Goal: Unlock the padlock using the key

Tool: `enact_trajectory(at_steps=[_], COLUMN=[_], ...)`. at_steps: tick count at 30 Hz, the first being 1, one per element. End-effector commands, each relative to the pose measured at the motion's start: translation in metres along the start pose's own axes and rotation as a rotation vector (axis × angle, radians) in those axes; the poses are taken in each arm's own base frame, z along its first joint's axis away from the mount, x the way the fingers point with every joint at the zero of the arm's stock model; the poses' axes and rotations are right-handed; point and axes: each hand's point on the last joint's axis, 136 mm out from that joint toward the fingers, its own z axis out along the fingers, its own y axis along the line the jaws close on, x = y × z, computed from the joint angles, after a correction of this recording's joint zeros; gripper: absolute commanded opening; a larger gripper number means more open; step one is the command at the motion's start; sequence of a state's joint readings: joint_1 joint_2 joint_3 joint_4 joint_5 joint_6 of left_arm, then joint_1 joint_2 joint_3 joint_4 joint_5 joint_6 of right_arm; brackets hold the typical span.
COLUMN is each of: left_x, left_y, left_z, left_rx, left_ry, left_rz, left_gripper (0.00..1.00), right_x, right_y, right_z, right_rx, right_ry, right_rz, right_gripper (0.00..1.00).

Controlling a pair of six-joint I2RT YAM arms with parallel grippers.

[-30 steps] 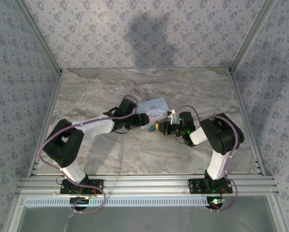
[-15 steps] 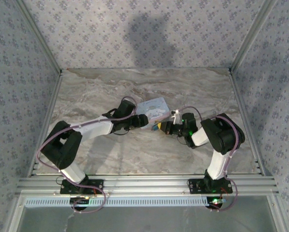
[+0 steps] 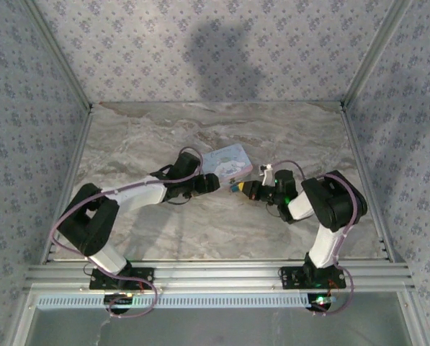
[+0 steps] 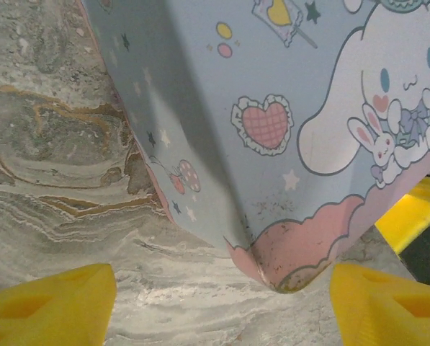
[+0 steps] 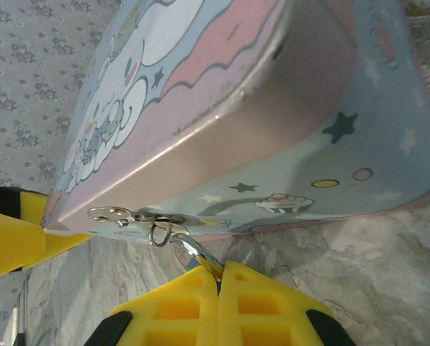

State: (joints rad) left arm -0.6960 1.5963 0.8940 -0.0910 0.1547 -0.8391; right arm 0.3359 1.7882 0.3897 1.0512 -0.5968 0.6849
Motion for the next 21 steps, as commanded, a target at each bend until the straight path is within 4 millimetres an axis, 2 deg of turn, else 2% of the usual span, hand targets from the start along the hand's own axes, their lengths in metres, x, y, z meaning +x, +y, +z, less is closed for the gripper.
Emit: enact_trajectory(at_steps=[1,5,9,16,21], left_x=[-0.011,-0.021,-0.030,-0.039,-0.040], left_y=[-0.005,-0.008,-0.003,0.030,0.043], left_z=[-0.018,-0.037,-0.058,-0.092,-0.105], left_rx=[0.007,0.017,0.007,-0.069,-0.077], left_ry=[-0.054,-0.109,-0.180,-0.284,-0.321], left_rz=[0.007,0.013,0.019,0.006,-0.018], left_gripper=[0.79,0.82,0.85,0.92,0.93], right_x=[-0.010,-0.010,-0.008,0.012,0.030], right_y=[0.006,0.012,0.021,0.041,0.049], right_z=[-0.008,-0.019,-0.034,-0.069,-0.099], right_rx=[0.007,0.036,0.066,0.152,0.188], right_ry=[-0.039,-0.032,-0.022,0.064,0.090], right_rz=[-0.022,-0.047,-0.080,-0.099,-0.087], right_gripper=[0.00,0.00,0.00,0.00,0.00])
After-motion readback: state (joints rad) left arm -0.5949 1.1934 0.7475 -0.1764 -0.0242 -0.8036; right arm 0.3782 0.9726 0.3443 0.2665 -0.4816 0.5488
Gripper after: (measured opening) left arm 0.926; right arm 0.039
